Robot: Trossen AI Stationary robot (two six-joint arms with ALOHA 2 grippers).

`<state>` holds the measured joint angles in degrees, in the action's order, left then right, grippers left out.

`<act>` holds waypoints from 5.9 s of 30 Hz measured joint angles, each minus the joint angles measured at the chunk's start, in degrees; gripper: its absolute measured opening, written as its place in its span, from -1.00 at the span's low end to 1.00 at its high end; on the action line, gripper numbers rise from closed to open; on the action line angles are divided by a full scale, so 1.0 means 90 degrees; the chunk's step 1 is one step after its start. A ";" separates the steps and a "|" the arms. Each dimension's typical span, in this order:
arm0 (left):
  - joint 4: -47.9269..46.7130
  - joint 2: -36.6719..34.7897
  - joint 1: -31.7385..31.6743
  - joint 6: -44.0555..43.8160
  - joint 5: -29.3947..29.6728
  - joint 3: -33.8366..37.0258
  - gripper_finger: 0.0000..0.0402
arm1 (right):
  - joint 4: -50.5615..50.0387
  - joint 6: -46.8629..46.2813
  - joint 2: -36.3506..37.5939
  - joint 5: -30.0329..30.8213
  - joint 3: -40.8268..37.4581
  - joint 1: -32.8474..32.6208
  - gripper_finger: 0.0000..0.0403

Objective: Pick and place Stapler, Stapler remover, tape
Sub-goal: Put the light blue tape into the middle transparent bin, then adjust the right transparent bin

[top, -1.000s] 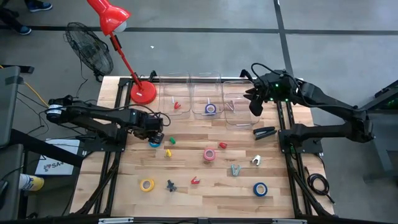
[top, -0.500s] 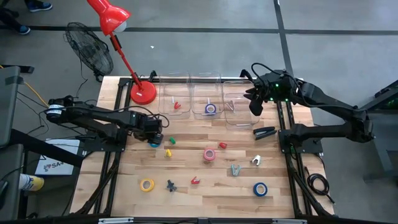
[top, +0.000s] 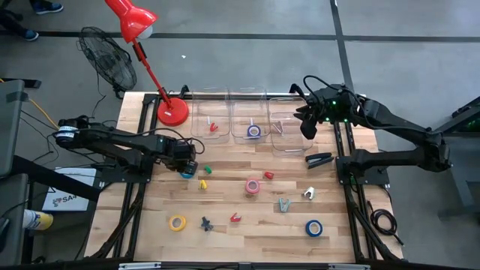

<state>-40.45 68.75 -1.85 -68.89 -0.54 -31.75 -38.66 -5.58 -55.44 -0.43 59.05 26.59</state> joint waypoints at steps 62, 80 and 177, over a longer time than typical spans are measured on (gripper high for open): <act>0.5987 0.0510 -0.0005 0.8056 0.2314 -0.3220 -0.85 | 0.5996 -0.0354 -0.2193 -0.2432 0.0005 -0.1562 -0.42; 0.6005 0.0503 -0.0005 0.8010 0.2312 -0.3218 -0.85 | 0.6235 -0.0350 -0.2263 -0.2479 0.0005 -0.1593 -0.63; 0.2977 0.0498 -0.0002 0.6287 0.3606 -0.3211 -0.07 | 0.0569 -0.0285 -0.2645 -0.0980 0.0287 0.0427 -0.14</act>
<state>-13.66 73.23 -1.87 -12.31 31.92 -60.64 -33.54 -8.15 -79.25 -9.25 61.63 30.44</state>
